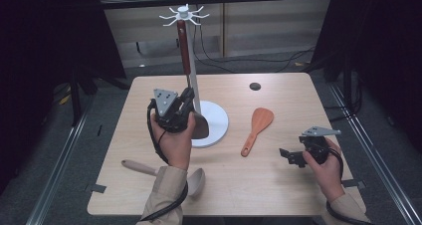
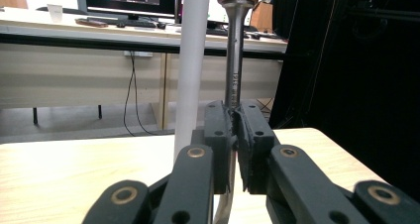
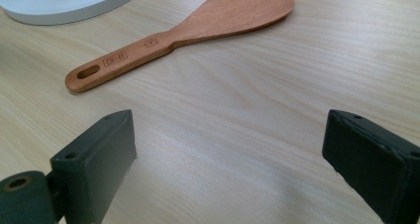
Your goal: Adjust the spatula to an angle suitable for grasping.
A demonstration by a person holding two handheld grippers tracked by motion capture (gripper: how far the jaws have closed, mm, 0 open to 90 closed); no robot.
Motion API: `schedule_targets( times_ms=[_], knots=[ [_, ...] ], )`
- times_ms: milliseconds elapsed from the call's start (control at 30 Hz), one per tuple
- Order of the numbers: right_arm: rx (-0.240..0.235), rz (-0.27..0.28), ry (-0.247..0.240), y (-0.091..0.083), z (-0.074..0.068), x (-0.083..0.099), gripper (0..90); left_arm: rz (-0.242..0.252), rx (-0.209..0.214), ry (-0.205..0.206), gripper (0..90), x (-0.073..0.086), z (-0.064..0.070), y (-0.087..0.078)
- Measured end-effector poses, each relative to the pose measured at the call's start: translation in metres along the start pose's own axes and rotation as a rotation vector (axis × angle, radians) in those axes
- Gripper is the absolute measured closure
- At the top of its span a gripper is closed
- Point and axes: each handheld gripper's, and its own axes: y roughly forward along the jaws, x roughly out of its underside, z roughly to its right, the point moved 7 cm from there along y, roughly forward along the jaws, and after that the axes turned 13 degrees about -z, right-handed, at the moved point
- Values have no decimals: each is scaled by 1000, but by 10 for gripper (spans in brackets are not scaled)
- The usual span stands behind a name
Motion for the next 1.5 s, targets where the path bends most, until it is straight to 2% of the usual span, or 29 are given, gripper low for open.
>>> schedule_targets(
  times_ms=[567,800,1200,1367,1400,1467,1500],
  knots=[
    [-2,-1,-7,1,-2,0,57,4,25,8,809,-2,-7,6],
    [-2,-2,-7,0,-2,0,57,-5,20,22,809,-3,-8,10],
    [-5,-5,-6,0,-2,0,57,-5,22,19,807,-4,-8,12],
    [-4,-1,-10,0,-2,0,57,14,27,24,807,-5,-7,9],
    [-4,-3,-8,0,-2,0,57,45,35,33,808,-8,-6,6],
    [0,-2,-9,0,-2,0,57,75,40,49,819,-11,-5,2],
    [-2,-1,-10,0,-2,0,57,94,54,45,828,-13,-4,1]
  ],
)
